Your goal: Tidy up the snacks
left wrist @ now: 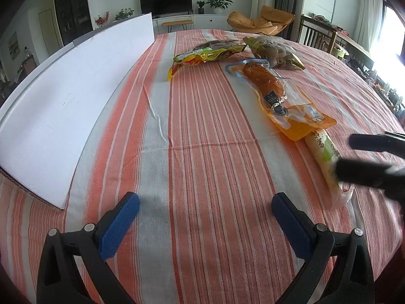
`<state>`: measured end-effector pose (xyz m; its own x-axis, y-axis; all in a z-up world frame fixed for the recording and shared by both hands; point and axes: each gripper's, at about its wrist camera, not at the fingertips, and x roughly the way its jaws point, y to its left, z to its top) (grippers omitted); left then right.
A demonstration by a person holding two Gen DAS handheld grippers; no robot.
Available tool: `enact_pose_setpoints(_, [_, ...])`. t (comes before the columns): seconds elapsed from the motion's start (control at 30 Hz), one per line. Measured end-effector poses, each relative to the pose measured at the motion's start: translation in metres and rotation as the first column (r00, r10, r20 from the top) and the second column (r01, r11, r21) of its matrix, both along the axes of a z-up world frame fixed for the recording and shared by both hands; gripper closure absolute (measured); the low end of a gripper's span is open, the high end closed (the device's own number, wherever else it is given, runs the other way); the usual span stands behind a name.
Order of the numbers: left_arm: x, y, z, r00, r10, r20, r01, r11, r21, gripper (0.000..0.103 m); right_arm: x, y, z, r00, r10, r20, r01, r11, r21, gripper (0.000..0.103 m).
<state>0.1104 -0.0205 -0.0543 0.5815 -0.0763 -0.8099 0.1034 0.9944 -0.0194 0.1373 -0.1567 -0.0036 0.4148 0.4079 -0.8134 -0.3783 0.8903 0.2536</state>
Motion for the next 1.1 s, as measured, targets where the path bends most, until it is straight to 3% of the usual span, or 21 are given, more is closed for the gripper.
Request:
enact_pose_setpoints(0.07, [0.0,0.0,0.0,1.0,0.0,0.0,0.0,1.0,0.001,0.0,0.005,0.019,-0.01,0.999,0.03,-0.015,-0.031,0.997,-0.067,0.02])
enact_pose_setpoints(0.1, [0.0,0.0,0.0,1.0,0.0,0.0,0.0,1.0,0.001,0.0,0.006,0.023,-0.014,0.999,0.038,-0.027,-0.04,0.996,-0.086,0.029])
enact_pose_setpoints(0.13, [-0.001,0.0,0.0,1.0,-0.001,0.001,0.001,1.0,0.001,0.0,0.002,0.027,-0.015,0.999,0.047,-0.002,-0.046,0.991,-0.127,0.048])
enact_pose_setpoints(0.2, [-0.001,0.0,0.0,1.0,-0.001,0.002,0.001,1.0,0.001,0.0,-0.005,0.029,-0.014,0.997,0.068,0.023,-0.062,0.977,-0.204,0.064])
enact_pose_setpoints(0.33, [-0.001,0.0,0.0,1.0,-0.001,0.002,0.001,1.0,0.001,0.0,-0.021,0.004,-0.013,0.999,0.046,0.016,-0.042,0.978,-0.205,0.068])
enact_pose_setpoints(0.5, [0.0,0.0,0.0,1.0,-0.001,0.002,0.001,1.0,0.001,0.0,-0.019,-0.046,-0.013,0.996,-0.06,0.066,0.075,0.964,-0.253,0.067])
enact_pose_setpoints(0.6, [-0.001,0.0,0.0,1.0,-0.001,0.002,0.001,1.0,0.001,0.0,0.02,-0.076,-0.013,0.986,-0.142,0.09,0.16,0.956,-0.245,0.067])
enact_pose_setpoints(0.77, [0.0,0.0,0.0,1.0,-0.002,0.002,0.002,1.0,0.0,0.0,0.083,-0.094,-0.02,0.969,-0.169,0.18,0.209,0.951,-0.228,0.064])
enact_pose_setpoints(0.8, [0.0,0.0,0.0,1.0,-0.002,0.002,0.002,1.0,0.001,0.0,0.092,-0.1,-0.021,0.964,-0.19,0.184,0.227,0.951,-0.208,0.052])
enact_pose_setpoints(0.83, [0.0,0.0,0.0,1.0,-0.002,0.002,0.002,1.0,0.001,0.0,0.095,-0.101,-0.021,0.962,-0.207,0.176,0.241,0.949,-0.202,0.031])
enact_pose_setpoints(0.87, [0.0,0.0,0.0,1.0,-0.002,0.002,0.002,1.0,0.001,0.0,0.098,-0.105,-0.023,0.959,-0.231,0.163,0.262,0.943,-0.204,0.023])
enact_pose_setpoints(1.1, [0.0,0.0,0.0,1.0,-0.002,0.003,0.002,1.0,0.001,0.0,0.101,-0.102,-0.024,0.959,-0.241,0.15,0.269,0.942,-0.202,0.016])
